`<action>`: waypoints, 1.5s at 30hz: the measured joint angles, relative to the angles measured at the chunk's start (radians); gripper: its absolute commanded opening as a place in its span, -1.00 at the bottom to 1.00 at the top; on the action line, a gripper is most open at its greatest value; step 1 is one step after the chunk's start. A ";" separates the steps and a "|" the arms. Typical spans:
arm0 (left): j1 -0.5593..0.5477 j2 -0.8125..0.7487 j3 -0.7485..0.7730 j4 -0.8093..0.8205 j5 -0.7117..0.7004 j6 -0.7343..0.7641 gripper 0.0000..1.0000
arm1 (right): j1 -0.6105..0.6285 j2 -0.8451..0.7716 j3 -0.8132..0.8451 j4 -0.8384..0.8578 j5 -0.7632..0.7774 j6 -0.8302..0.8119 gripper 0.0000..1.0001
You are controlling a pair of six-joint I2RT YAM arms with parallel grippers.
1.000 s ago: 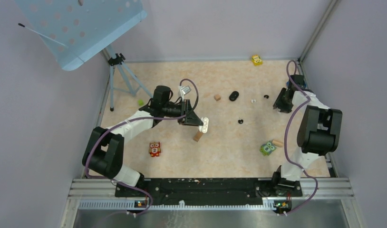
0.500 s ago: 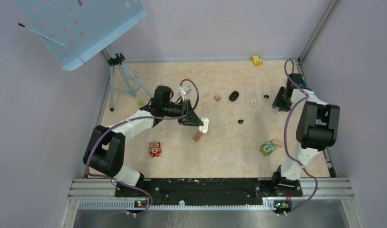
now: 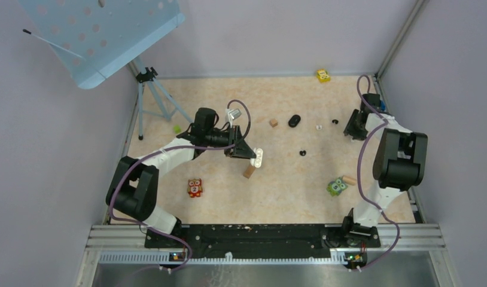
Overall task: Insert the wireless bluetooth earbuds into the charging case
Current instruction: Pick up the left earbud from the corner of the board, then insert the left earbud into the left side groove of the charging case.
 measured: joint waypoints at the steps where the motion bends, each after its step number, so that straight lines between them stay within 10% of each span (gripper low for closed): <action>1: 0.000 0.000 0.000 0.000 0.000 0.000 -0.89 | 0.000 -0.006 -0.006 0.002 0.006 0.000 -0.26; 12: 0.000 0.000 0.000 0.000 0.006 0.000 -0.89 | 0.000 -0.054 -0.069 0.015 0.076 -0.016 -0.43; 21: -0.002 0.000 0.000 0.000 0.007 0.000 -0.89 | -0.001 -0.060 -0.076 0.013 0.114 -0.018 -1.00; 29: -0.001 0.000 0.000 0.000 0.007 0.000 -0.89 | -0.001 -0.127 -0.082 -0.042 0.104 -0.013 -1.00; 45: -0.001 -0.013 0.007 0.066 0.021 -0.017 -0.90 | 0.149 -0.837 -0.475 0.034 -0.374 0.184 -1.00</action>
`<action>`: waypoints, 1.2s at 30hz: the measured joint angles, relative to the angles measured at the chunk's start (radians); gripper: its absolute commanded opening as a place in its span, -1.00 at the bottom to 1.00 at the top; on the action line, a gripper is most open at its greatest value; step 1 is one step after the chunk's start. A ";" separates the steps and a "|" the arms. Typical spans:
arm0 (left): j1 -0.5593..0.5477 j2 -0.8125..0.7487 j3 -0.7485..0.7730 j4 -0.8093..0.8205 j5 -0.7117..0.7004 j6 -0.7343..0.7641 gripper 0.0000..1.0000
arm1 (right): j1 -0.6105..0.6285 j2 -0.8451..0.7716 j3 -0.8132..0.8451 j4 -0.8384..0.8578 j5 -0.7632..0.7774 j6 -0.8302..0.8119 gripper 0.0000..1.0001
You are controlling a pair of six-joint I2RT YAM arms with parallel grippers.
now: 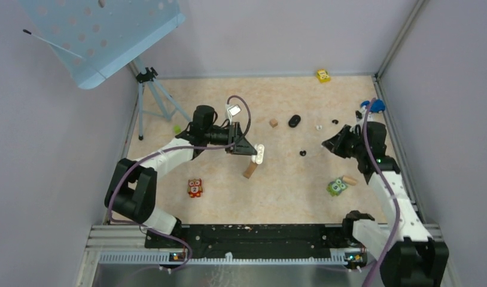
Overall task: Insert the wireless bluetooth earbuds into the charging case
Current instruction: Insert the left earbud into the left side groove of the charging case.
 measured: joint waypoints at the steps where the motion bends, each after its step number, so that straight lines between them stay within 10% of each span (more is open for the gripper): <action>1: 0.000 -0.006 0.000 0.014 0.002 -0.003 -0.91 | 0.021 -0.060 -0.018 0.016 -0.045 0.024 -1.00; 11: 0.000 -0.044 -0.022 0.109 -0.089 -0.094 -0.97 | 0.338 -0.351 -0.147 0.264 -0.158 0.308 -1.00; 21: 0.000 -0.108 -0.110 0.244 -0.182 -0.239 -0.98 | 0.686 -0.084 -0.108 0.429 0.042 0.396 -1.00; 36: 0.000 -0.123 -0.121 0.261 -0.189 -0.289 -0.98 | 0.772 0.085 -0.053 0.546 0.172 0.420 -1.00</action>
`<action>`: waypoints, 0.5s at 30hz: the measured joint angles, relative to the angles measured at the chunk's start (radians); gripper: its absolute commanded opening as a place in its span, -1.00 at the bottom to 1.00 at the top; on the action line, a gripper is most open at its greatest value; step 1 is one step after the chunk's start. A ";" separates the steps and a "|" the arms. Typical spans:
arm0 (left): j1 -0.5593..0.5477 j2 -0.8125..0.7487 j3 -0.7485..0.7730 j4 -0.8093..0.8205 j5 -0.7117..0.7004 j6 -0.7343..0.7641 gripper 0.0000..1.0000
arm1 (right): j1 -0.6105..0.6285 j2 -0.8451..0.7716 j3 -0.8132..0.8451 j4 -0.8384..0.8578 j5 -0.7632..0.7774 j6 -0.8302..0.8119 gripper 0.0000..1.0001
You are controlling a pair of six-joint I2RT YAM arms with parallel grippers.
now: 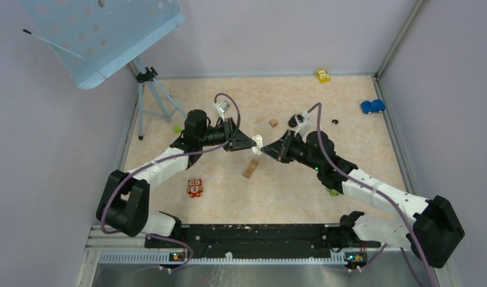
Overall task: Insert the wireless bluetooth earbuds into the charging case
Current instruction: Insert the left earbud into the left side groove of the charging case.
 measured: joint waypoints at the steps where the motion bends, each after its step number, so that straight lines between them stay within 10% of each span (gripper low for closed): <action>1: 0.000 0.000 0.000 -0.001 0.000 0.000 -0.98 | 0.001 0.010 0.003 0.002 0.000 0.000 -1.00; 15: 0.000 -0.013 -0.008 -0.004 -0.003 0.001 -0.97 | 0.013 0.043 0.047 -0.038 0.026 -0.013 -1.00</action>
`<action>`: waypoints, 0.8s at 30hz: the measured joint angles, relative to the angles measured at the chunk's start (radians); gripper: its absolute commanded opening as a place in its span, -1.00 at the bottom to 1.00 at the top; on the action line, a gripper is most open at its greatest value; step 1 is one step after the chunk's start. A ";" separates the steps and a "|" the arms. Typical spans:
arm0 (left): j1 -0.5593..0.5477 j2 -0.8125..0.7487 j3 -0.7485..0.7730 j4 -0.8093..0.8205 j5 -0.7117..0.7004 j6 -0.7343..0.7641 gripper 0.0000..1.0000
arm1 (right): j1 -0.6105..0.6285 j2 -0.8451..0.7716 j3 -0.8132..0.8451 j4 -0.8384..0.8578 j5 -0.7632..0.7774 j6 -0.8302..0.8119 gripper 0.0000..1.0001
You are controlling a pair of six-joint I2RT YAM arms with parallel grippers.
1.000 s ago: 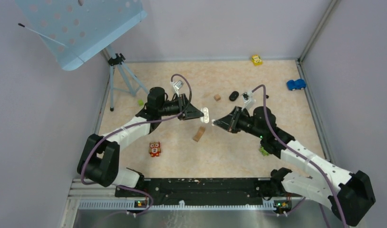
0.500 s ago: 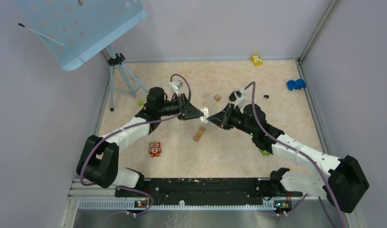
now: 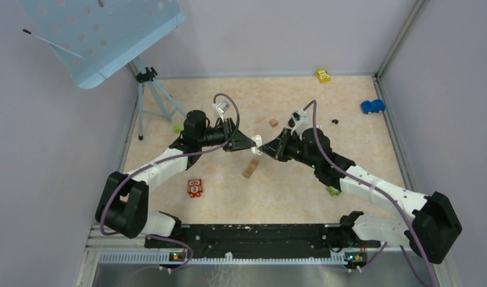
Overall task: Insert the wireless bluetooth earbuds into the charging case
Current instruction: Insert the left earbud into the left side groove of the charging case.
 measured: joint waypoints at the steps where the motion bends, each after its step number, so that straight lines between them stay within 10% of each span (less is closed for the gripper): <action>1: 0.000 0.000 0.000 0.001 0.000 0.000 -0.97 | 0.007 0.005 0.012 -0.017 0.010 -0.009 -1.00; 24: 0.003 0.000 0.000 -0.031 -0.015 0.018 -0.97 | 0.067 0.045 0.087 -0.164 0.137 -0.084 -1.00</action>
